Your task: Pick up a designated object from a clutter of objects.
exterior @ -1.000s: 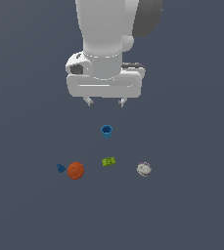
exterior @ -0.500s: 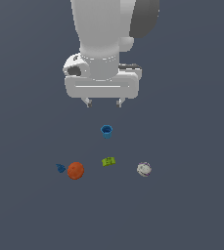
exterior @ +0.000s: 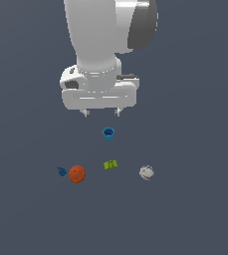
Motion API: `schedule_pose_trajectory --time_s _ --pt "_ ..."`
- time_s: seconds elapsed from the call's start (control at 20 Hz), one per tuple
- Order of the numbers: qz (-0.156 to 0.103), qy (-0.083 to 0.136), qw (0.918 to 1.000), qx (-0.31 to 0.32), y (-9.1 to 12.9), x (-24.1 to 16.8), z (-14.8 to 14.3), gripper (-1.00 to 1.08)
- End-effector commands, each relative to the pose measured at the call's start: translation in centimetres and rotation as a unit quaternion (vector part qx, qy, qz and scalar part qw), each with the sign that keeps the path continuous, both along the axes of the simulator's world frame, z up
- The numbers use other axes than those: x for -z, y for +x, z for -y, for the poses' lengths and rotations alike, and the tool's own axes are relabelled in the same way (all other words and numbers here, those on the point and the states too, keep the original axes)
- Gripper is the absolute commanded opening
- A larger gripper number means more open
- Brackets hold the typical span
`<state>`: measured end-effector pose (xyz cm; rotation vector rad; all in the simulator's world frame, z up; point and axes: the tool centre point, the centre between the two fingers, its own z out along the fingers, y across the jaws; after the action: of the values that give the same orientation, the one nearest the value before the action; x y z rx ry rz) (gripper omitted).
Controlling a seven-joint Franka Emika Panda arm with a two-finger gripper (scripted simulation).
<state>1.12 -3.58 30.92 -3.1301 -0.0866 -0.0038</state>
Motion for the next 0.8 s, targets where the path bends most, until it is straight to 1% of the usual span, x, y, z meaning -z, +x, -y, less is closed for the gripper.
schedule_pose_trajectory --time_s 0.0,0.35,0.55,0.75 --pt "0.0 0.0 0.9998 -0.019 0.7 0.8 0.5 1.0" --pt "0.0 -0.002 0.996 -0.089 3.0 3.7 2.4 1.0" --pt "0.001 -0.003 0.9913 -0.132 4.3 5.7 3.6 1.0" --pt "0.001 -0.003 0.9848 -0.174 5.5 7.7 4.9 1.0"
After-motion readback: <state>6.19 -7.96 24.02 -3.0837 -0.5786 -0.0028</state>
